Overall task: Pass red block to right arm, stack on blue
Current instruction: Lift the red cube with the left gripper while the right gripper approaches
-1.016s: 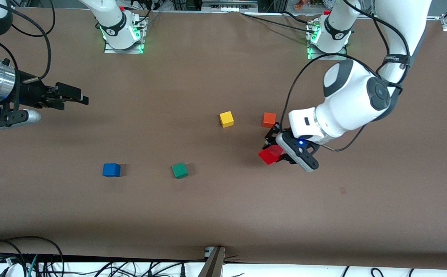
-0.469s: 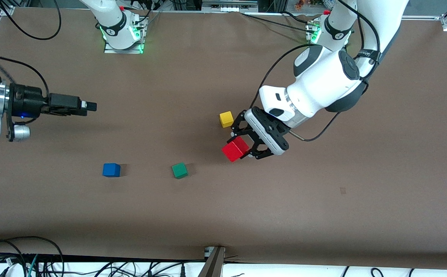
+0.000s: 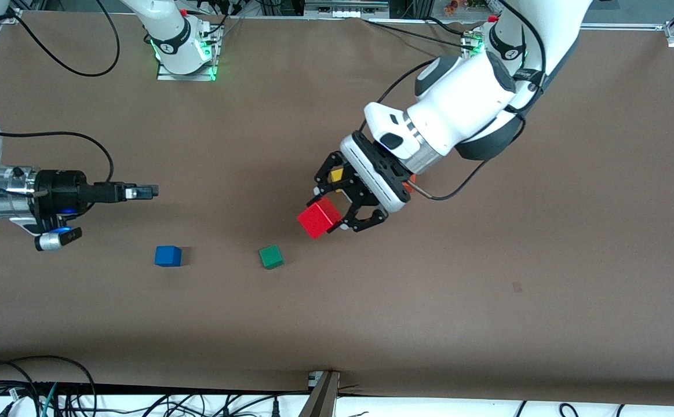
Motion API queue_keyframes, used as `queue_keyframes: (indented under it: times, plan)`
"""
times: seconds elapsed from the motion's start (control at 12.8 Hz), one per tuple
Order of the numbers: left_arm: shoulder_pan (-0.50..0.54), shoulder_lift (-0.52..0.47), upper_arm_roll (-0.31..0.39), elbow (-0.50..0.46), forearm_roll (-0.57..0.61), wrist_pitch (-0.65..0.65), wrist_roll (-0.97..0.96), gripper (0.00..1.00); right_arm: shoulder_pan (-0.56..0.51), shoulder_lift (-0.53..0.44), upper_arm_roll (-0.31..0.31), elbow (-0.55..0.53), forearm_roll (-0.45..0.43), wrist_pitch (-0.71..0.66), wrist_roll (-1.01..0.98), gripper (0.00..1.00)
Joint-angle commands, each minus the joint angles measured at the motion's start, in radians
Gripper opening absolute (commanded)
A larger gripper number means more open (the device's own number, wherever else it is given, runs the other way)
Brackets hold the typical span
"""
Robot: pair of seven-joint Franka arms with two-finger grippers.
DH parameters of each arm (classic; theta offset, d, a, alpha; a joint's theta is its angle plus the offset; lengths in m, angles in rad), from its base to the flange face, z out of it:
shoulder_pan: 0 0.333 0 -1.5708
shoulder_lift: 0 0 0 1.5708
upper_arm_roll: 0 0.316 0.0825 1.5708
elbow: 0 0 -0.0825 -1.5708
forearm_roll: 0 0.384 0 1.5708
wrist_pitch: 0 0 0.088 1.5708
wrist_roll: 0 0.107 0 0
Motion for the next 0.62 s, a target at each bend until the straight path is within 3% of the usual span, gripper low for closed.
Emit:
queue_keyframes:
  times: [0.0, 0.16, 0.55]
  plan:
    - [-0.047, 0.068, -0.003, 0.088, -0.017, 0.019, 0.056, 0.0, 0.005, 0.082, 0.012, 0.104, 0.087, 0.002, 0.012, 1.0]
    - [-0.064, 0.124, -0.003, 0.137, -0.019, 0.021, 0.122, 0.0, 0.046, 0.145, 0.014, 0.193, 0.114, 0.025, 0.004, 1.0]
    - [-0.089, 0.187, -0.004, 0.205, -0.02, 0.019, 0.213, 0.0, 0.152, 0.194, 0.014, 0.206, 0.182, 0.215, -0.08, 1.0]
